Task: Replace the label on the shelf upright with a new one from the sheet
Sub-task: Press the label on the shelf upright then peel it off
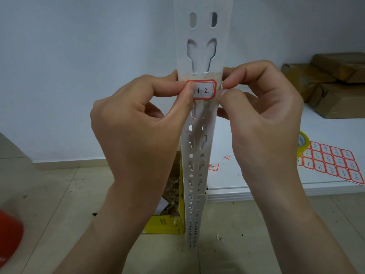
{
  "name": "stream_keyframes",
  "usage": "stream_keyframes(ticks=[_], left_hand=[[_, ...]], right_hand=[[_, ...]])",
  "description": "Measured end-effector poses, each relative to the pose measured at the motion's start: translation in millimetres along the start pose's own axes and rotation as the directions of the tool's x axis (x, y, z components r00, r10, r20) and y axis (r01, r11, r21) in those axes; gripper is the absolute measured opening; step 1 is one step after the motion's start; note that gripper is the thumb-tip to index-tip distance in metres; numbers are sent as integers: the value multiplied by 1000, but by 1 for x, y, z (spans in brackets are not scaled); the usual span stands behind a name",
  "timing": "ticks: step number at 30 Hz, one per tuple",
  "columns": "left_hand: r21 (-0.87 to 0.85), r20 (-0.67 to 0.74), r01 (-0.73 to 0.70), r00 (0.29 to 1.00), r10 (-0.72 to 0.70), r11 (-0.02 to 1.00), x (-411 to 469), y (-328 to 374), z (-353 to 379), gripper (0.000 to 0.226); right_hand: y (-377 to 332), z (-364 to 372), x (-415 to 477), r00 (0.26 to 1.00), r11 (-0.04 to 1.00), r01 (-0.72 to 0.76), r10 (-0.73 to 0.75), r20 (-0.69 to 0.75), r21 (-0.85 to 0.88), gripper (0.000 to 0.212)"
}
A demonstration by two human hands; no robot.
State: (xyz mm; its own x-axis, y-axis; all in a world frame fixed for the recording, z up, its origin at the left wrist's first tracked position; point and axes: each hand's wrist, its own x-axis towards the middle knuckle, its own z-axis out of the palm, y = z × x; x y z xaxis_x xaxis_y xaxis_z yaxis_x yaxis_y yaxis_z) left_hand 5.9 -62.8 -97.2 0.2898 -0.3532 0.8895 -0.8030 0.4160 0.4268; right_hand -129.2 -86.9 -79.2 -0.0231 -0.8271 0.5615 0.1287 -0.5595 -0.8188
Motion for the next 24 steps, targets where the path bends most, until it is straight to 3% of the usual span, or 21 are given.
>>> stream_keyframes(ticks=[9, 17, 24], left_hand=[[24, 43, 31, 999, -32, 999, 7, 9, -5, 6], [25, 59, 89, 994, -91, 996, 8, 11, -6, 8], [33, 63, 44, 997, -46, 998, 5, 8, -4, 7]], right_hand=[[0, 0, 0, 1000, 1000, 5, -5, 8, 18, 22], [0, 0, 0, 1000, 1000, 2, -2, 1, 3, 20], [1, 2, -1, 1000, 1000, 8, -8, -1, 7, 20]])
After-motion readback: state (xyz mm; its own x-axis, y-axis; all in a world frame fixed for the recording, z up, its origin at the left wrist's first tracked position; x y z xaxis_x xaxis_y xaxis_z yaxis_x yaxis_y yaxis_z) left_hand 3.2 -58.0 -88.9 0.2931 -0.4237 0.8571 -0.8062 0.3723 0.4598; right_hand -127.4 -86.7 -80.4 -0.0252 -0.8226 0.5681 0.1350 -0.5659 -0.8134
